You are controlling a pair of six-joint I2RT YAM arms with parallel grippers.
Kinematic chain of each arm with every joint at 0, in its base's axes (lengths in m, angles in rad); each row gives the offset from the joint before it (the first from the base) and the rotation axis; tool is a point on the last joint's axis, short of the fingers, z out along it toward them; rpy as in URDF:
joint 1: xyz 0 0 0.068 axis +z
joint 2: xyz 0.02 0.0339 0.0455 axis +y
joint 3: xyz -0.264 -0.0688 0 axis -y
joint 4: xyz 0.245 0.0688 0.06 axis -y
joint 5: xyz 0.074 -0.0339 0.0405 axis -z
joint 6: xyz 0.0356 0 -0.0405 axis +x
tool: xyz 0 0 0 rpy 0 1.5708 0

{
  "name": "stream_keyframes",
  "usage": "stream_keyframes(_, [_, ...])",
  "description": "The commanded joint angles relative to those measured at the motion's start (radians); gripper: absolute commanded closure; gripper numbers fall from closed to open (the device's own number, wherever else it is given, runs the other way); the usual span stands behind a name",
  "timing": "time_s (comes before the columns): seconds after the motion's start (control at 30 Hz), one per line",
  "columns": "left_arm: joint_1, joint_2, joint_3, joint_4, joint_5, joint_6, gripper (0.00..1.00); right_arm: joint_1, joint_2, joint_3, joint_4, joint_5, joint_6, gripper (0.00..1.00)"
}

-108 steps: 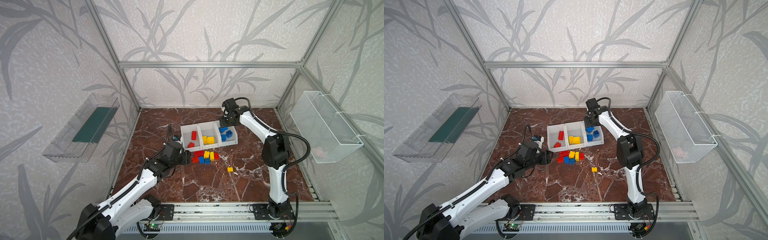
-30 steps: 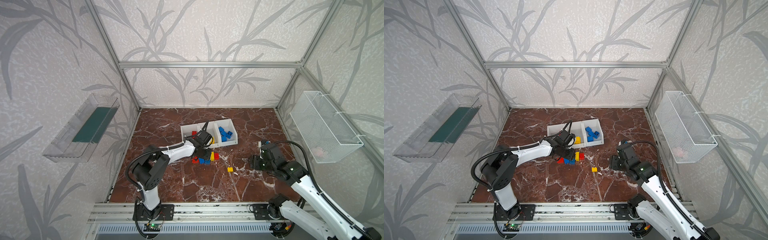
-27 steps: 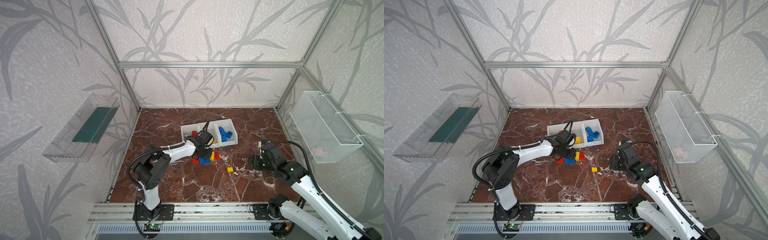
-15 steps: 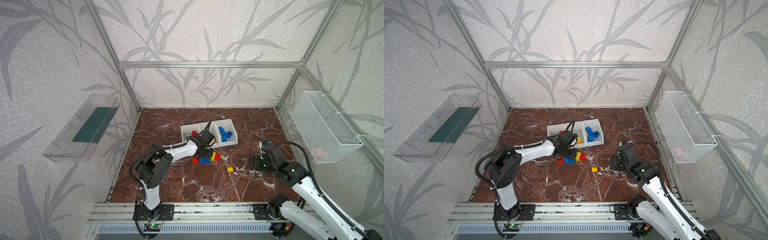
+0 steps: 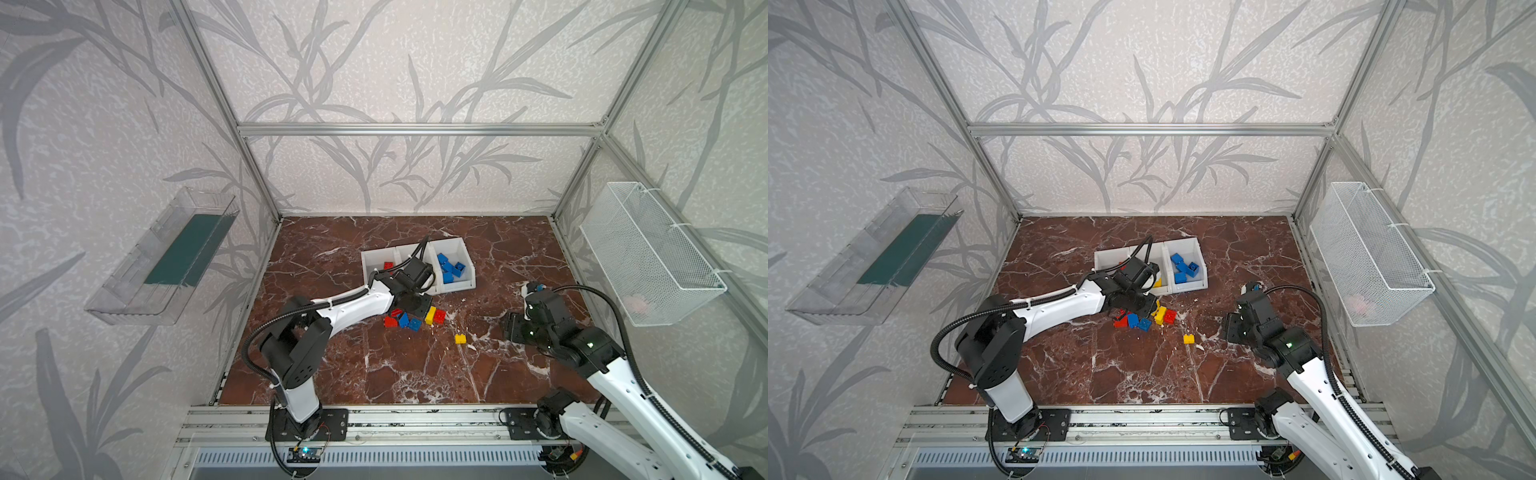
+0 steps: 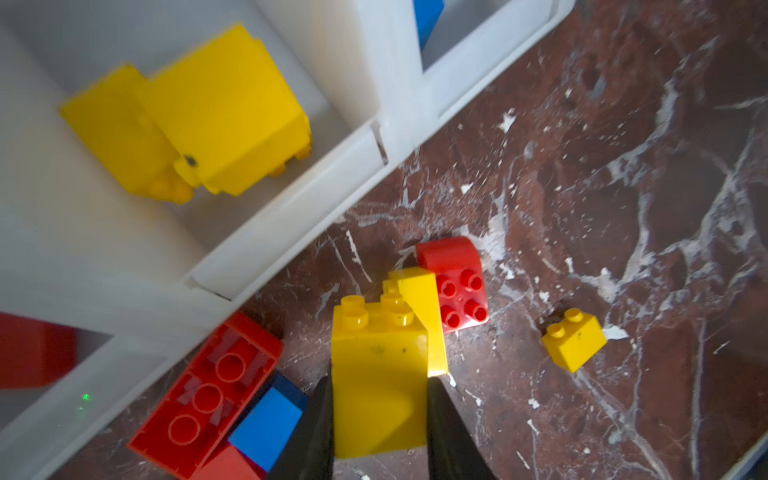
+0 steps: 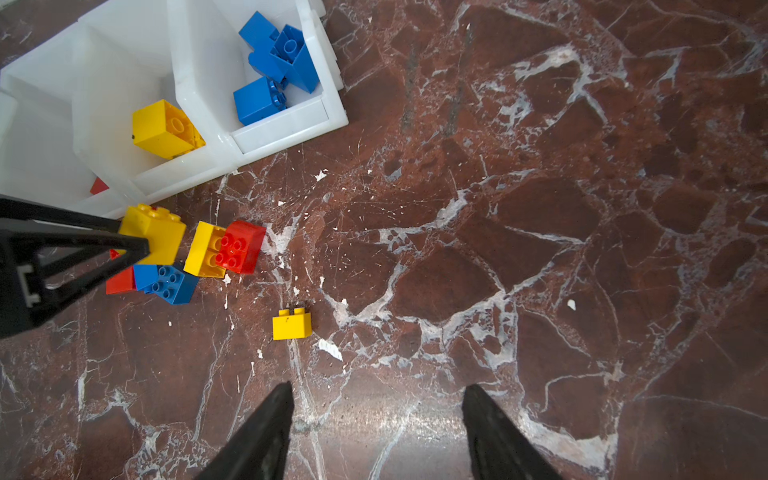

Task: Sort the legos into containers by color
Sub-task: 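Carry the yellow brick into the middle compartment and open the left gripper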

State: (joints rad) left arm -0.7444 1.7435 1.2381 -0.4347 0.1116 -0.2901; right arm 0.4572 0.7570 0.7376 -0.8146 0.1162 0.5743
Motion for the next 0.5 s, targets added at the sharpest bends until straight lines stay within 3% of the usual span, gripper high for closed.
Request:
stream_keyframes(0.0, [0.028,-0.028,0.073,0.023,-0.054,0.013,0.73,0.001,-0.001,0.020,-0.020,0.014,-0.005,0.35])
stream_keyframes(0.47, [0.176,0.240,0.383,0.010,-0.012,0.046,0.73,0.003,0.012,0.029,-0.021,-0.006,-0.006,0.35])
